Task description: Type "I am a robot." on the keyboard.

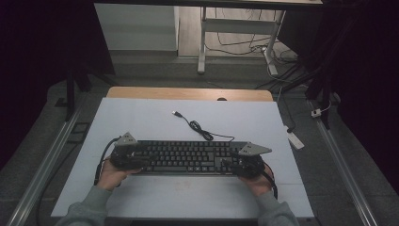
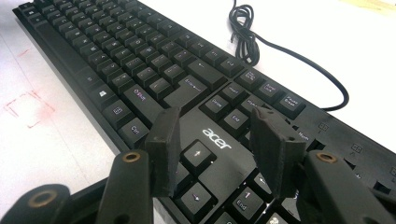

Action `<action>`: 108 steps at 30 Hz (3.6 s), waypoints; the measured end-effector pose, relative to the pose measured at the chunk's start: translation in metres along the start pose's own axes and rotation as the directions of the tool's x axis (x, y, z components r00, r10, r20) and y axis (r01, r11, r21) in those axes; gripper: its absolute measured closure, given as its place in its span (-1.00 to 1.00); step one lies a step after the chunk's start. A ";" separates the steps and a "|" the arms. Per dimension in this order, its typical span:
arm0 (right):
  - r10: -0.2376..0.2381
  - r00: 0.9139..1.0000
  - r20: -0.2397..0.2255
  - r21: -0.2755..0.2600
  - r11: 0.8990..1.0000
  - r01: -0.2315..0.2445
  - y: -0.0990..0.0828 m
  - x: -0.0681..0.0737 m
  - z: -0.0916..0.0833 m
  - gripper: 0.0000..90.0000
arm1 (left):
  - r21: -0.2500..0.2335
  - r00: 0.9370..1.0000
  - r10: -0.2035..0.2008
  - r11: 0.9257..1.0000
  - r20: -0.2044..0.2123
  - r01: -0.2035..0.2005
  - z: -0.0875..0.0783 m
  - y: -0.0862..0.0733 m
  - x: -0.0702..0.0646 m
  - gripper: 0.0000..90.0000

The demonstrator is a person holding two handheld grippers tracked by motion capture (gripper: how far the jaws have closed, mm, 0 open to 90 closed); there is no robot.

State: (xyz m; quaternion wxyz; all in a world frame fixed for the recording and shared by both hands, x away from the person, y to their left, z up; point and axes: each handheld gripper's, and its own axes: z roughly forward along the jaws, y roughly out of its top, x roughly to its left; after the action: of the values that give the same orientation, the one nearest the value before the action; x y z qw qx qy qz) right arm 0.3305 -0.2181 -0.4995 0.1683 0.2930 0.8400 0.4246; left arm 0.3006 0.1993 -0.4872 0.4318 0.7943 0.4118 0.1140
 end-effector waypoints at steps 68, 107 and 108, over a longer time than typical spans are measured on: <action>-0.002 1.000 0.004 0.015 1.000 0.002 0.000 0.000 0.002 0.18 | 0.157 0.980 0.176 0.969 0.092 -0.189 0.057 -0.012 -0.042 0.98; 0.003 1.000 0.005 0.010 1.000 -0.003 0.000 -0.001 0.002 0.17 | -0.030 0.999 -0.037 0.999 0.015 0.037 0.007 0.002 -0.006 -0.22; 0.003 1.000 0.005 0.010 1.000 -0.003 0.000 -0.001 0.002 0.17 | -0.030 0.999 -0.036 0.999 0.014 0.036 0.007 0.002 -0.005 -0.22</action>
State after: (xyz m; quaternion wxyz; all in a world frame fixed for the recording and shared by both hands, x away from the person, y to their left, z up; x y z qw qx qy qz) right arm 0.3322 -0.2180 -0.5007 0.1680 0.2962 0.8413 0.4198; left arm 0.3024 0.1906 -0.4885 0.4486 0.7808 0.4213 0.1071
